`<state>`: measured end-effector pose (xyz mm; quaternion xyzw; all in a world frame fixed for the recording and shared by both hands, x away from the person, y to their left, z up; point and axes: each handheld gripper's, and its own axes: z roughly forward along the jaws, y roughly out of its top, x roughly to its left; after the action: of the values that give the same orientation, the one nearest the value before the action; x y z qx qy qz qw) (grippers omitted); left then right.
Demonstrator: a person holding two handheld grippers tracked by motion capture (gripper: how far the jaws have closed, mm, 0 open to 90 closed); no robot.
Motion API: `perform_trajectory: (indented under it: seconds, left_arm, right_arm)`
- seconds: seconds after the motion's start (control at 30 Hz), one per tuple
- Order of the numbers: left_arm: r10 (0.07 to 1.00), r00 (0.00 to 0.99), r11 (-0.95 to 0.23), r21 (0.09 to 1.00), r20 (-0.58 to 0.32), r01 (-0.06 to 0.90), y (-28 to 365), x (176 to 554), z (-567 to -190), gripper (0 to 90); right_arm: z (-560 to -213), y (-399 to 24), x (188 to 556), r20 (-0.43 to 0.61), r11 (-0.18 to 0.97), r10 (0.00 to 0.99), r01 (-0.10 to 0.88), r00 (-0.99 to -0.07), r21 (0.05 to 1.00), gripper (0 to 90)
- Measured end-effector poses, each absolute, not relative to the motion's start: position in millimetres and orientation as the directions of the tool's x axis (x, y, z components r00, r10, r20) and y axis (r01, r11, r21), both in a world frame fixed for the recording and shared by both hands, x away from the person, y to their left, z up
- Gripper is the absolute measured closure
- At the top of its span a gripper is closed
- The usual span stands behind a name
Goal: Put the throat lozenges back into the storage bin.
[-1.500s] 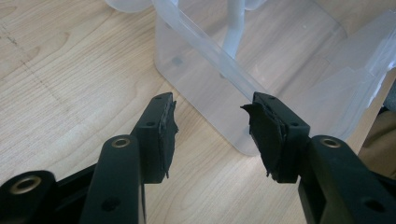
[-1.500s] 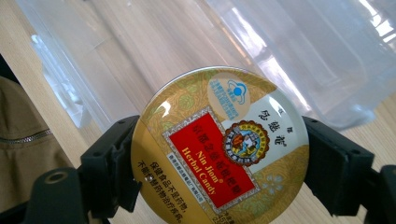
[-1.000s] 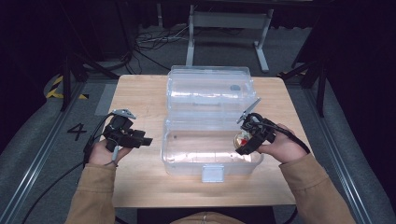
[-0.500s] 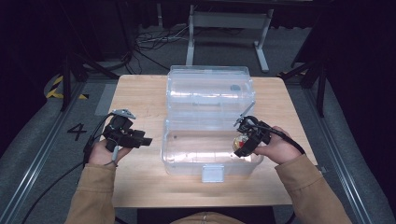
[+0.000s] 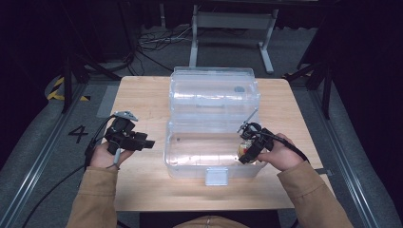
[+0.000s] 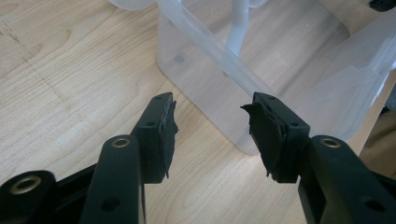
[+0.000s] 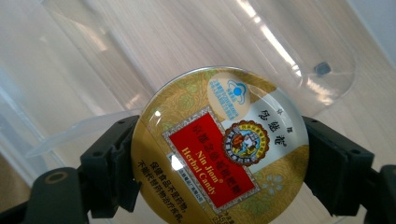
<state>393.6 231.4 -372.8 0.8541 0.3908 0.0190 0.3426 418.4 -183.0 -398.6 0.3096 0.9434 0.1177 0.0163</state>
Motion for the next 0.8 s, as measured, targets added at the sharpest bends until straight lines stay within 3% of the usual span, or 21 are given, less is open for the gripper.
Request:
perform_trajectory:
  seconds: [0.8]
  left_arm:
    - [0.683,0.69,-0.458,0.595,-0.24,0.661,232,394,-374,50.5]
  right_arm:
    - [-417,-178,414,-0.009,0.755,0.64,0.626,-0.769,0.193,20.3]
